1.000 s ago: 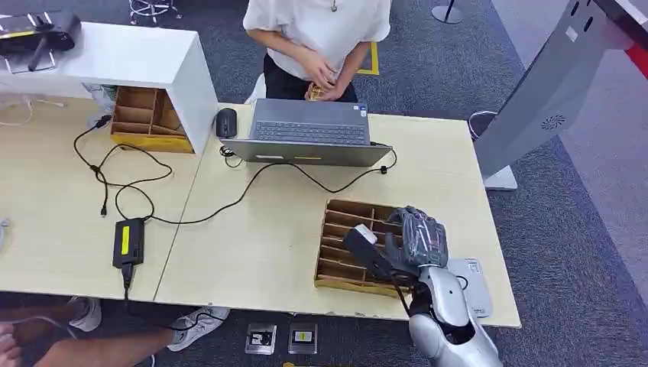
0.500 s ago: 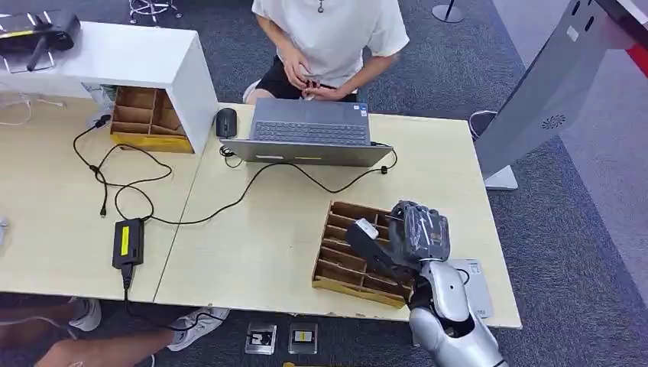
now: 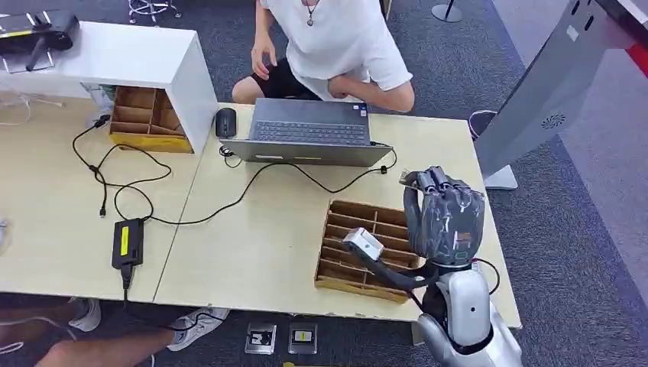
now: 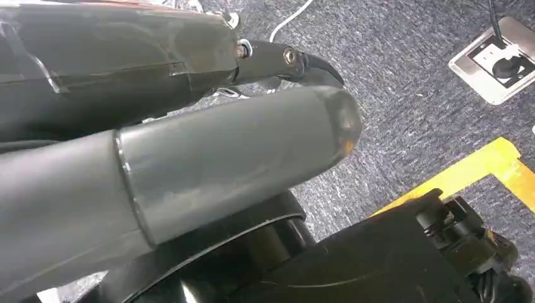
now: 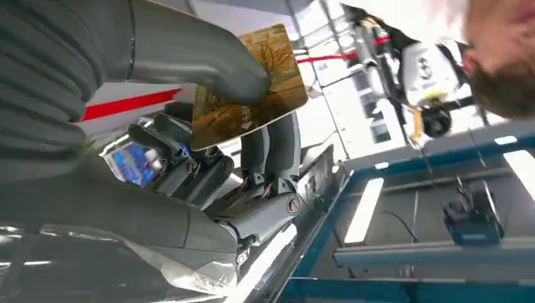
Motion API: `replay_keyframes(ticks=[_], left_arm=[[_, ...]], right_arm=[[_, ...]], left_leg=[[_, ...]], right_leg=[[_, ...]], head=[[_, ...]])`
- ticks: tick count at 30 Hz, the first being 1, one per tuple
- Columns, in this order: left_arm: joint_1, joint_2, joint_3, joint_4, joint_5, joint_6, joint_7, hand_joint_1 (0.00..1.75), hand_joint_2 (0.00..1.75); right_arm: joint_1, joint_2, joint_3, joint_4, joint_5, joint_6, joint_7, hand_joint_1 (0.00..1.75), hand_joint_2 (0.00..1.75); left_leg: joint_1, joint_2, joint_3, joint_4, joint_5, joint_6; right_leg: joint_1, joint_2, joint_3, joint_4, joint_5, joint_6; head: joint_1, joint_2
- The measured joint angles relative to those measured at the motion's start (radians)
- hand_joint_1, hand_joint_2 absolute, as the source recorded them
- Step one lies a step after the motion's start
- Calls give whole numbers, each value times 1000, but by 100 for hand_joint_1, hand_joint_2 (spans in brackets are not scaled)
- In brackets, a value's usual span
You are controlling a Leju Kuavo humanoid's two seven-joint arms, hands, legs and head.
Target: Pass the card to the sensor for recognition and then transmit it.
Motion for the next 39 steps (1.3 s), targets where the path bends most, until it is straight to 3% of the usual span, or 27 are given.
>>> replay_keyframes(ticks=[7, 14, 18, 24, 30, 34, 39], left_arm=[[-4, 6, 0, 0, -20, -17, -4, 0, 0], [-25, 7, 0, 0, -50, -32, 5, 0, 0], [-43, 7, -1, 0, -60, -40, 15, 0, 0], [-51, 5, 0, 0, -63, -40, 18, 0, 0], [-52, 5, 0, 0, -69, -41, 21, 0, 0], [-51, 5, 0, 0, -60, -39, 22, 0, 0], [-49, 5, 0, 0, -55, -35, 22, 0, 0]], right_arm=[[-78, -1, 2, -106, -88, 34, -35, 175, 175], [-184, 2, 19, -84, -129, -10, -71, 175, 175], [-269, 35, 45, 34, -134, -76, -95, 175, 175], [-365, 92, 81, 239, -136, -96, -105, 175, 175], [-428, 142, 107, 406, -145, -94, -109, 175, 175], [-471, 184, 126, 515, -193, -17, -101, 175, 175], [-509, 231, 142, 623, -220, -12, -103, 175, 175]], left_leg=[[0, 0, 0, 0, 0, 0], [0, 0, -1, 0, 0, 0], [1, -1, -1, 0, 0, 0], [1, -1, -1, 0, 0, 0], [1, -4, -2, 0, 0, 0], [2, -4, -2, 0, -1, -1], [2, -4, -2, 0, -1, -1]], right_leg=[[0, 1, 0, 0, 0, 0], [0, 1, 0, 1, 0, 0], [0, -1, 0, 1, 0, 0], [0, -1, 0, 2, -1, -1], [0, -1, -1, 2, -2, -1], [0, -1, -1, 3, -2, -2], [1, -1, -1, 3, -2, -2]], head=[[0, 0], [0, 0], [0, 0], [0, 0], [0, 0], [0, 0], [0, 0]])
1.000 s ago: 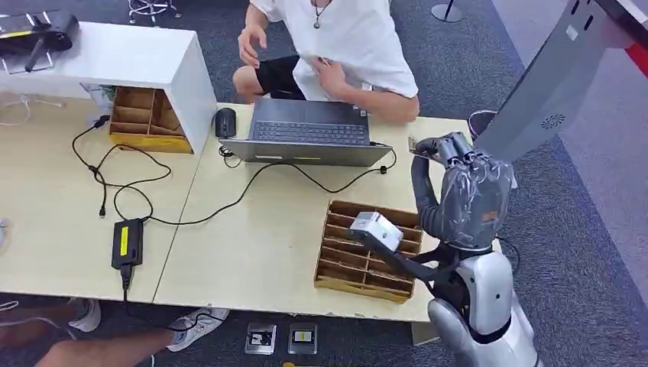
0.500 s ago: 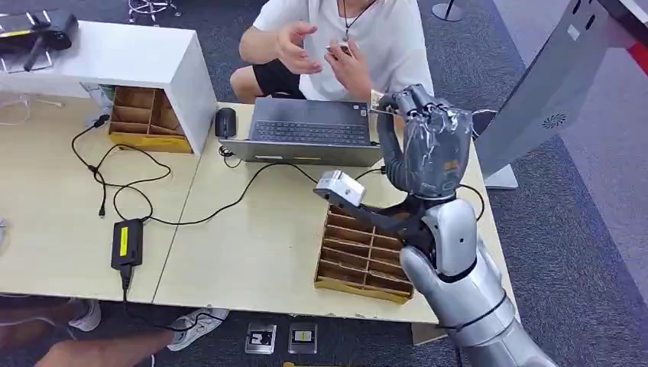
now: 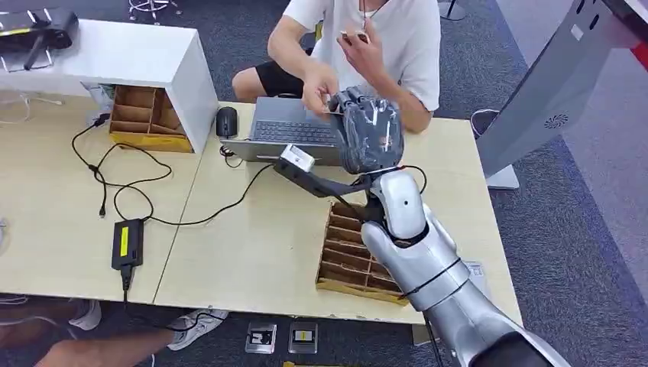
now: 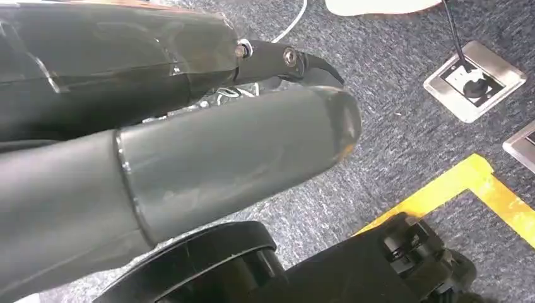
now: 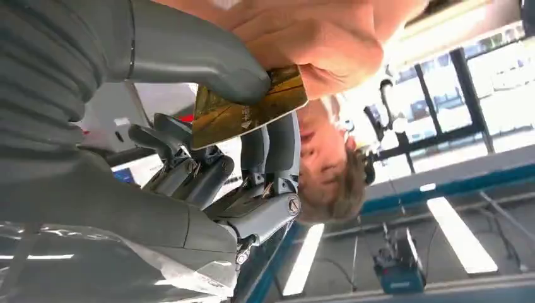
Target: Pass the card to the sensor for recognition and then transmit it.
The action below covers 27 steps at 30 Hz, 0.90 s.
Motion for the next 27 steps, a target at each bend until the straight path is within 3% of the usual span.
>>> replay_keyframes(ticks=[1, 2, 4, 5, 8, 15, 23, 27], left_arm=[[0, 0, 0, 0, 0, 1, 0, 0, 0], [1, 0, 0, 0, 0, 1, 0, 0, 0], [2, 0, 0, 0, 4, 2, 0, 0, 0], [3, 0, 0, 0, 5, 2, 0, 0, 0], [3, 0, 2, 0, 6, 2, 0, 0, 0], [12, 1, 4, 0, 14, 8, 0, 0, 0], [36, 5, 6, 2, 28, 18, -19, 0, 0], [51, 11, 6, 5, 32, 20, -30, 0, 0]], right_arm=[[-6, 7, 3, 17, -2, 0, 0, 171, 175], [-12, 14, 6, 34, -3, 0, 0, 0, 175], [-19, 24, 10, 61, -10, 4, 1, 0, 175], [-22, 29, 11, 74, -18, 14, 3, 0, 0], [-25, 38, 15, 96, -47, 41, 9, 0, 0], [-8, 39, 21, 81, -142, 25, -18, 0, 0], [115, -6, 15, -137, -339, 26, -54, 0, 0], [207, -46, -3, -288, -546, 58, -101, 0, 0]], left_leg=[[0, 0, 0, 0, 0, 0], [0, 0, 0, 0, 0, 0], [1, -1, 0, 0, 0, 0], [1, -1, 0, 0, -1, 0], [1, -1, 0, 0, -1, -1], [2, -1, 0, 0, -2, -1], [4, 0, 0, 0, -6, -2], [5, 0, 1, 0, -7, -4]], right_leg=[[0, 0, 0, 0, 0, 0], [0, 0, 0, 0, 0, 0], [1, 0, 0, 0, 0, 0], [1, 0, 0, 0, 0, 0], [1, 0, 0, 0, 0, 0], [1, 0, -1, 0, 0, 0], [3, 0, -2, 0, 0, 0], [4, 1, -2, 0, 0, 0]], head=[[-1, 0], [0, 0], [0, 0], [0, 0], [0, 0], [0, 0], [0, 0], [0, 0]])
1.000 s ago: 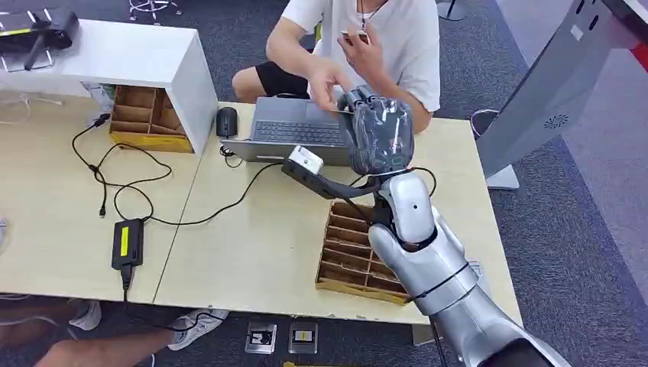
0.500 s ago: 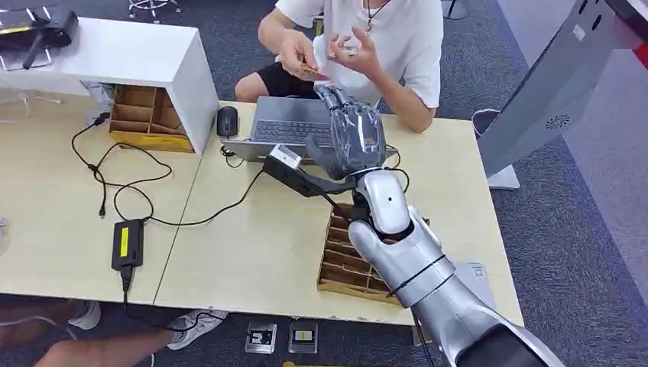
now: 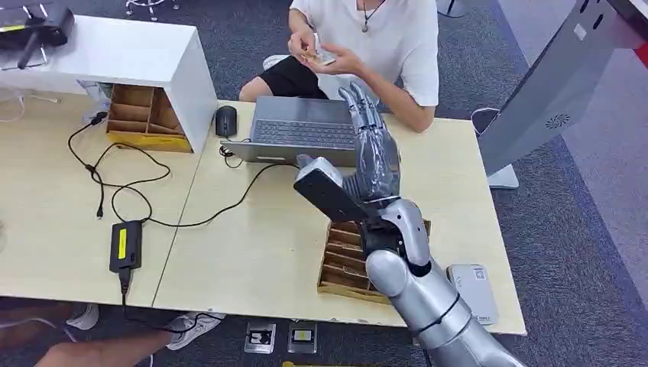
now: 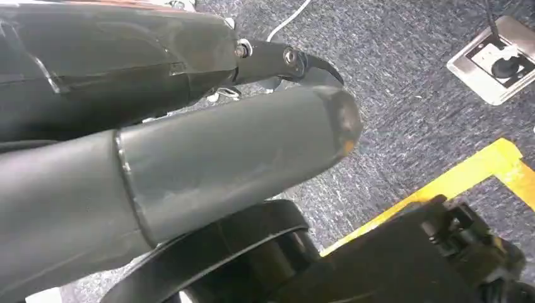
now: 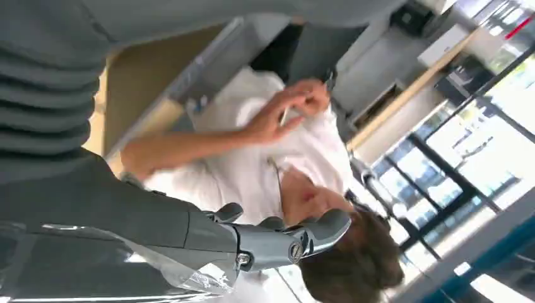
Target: Pass the card to the sensor for recognition and then transmit it.
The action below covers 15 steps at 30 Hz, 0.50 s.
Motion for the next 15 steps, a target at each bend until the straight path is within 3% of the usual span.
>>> replay_keyframes(ticks=[7, 15], left_arm=[[16, 7, 1, 3, 2, -1, -2, 0, 0], [17, 12, 5, 6, 18, 0, -14, 0, 0]], right_arm=[[153, -69, -28, -237, -219, 43, -60, 0, 0], [260, -102, -53, -403, -356, 76, -125, 0, 0]], left_leg=[[1, 2, 2, 0, -4, 1], [0, 5, 1, 0, -5, 0]], right_leg=[[1, 0, 1, 0, 0, 0], [1, 0, 0, 0, -3, -4]], head=[[0, 0], [0, 0]])
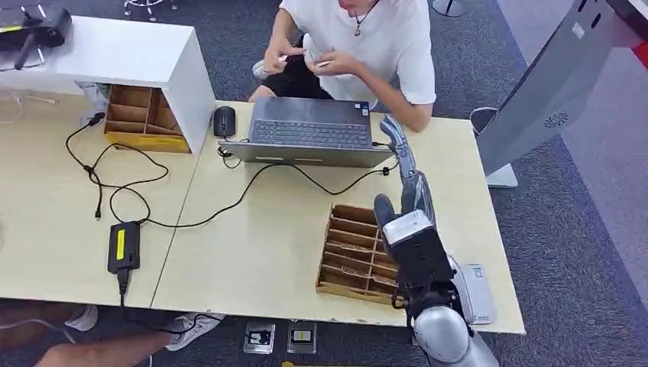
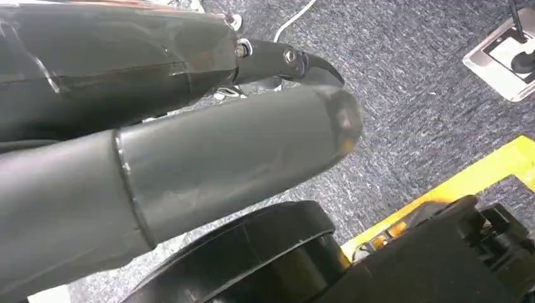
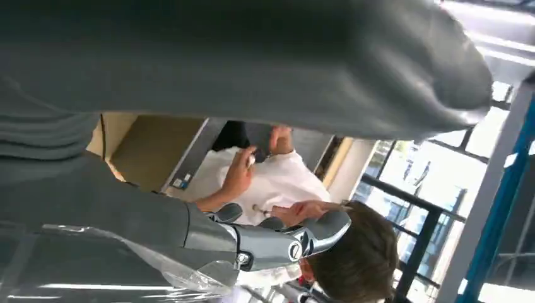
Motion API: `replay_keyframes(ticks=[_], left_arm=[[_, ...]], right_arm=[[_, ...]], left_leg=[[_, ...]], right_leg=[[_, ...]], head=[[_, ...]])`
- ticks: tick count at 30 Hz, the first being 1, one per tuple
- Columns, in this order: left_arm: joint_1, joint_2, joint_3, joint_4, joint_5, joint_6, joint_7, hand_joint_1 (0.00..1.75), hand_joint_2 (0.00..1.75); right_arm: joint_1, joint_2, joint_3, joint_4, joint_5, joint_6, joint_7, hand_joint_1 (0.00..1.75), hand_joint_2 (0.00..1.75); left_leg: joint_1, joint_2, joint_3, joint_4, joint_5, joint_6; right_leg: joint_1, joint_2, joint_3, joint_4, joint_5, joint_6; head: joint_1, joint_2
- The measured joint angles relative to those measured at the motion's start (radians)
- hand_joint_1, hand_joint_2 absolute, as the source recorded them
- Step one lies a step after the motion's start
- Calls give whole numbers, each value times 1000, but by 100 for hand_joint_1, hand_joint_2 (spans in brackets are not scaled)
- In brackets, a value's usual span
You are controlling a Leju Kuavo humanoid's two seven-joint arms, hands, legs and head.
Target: Pass the card to the sensor for recognition and then transmit it.
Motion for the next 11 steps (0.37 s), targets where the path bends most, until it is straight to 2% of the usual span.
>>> replay_keyframes(ticks=[3, 7, 11], left_arm=[[0, 0, 7, 1, 10, 5, -6, 0, 0], [0, 0, 24, 1, 21, 14, -8, 0, 0], [0, -5, 27, 1, 25, 19, -9, 0, 0]], right_arm=[[32, -2, -10, -40, -109, 40, -45, 0, 0], [66, -9, -12, -85, -181, 104, -74, 0, 0], [105, -15, -12, -106, -215, 123, -86, 0, 0]], left_leg=[[0, 0, 0, 0, 0, 0], [-1, 1, 0, 0, -1, 0], [-1, 1, 0, 0, -1, -1]], right_leg=[[0, 0, 0, 0, -2, -3], [0, 0, 0, 0, -5, -6], [0, 0, 0, 0, -8, -6]], head=[[0, 0], [0, 0], [0, 0]])
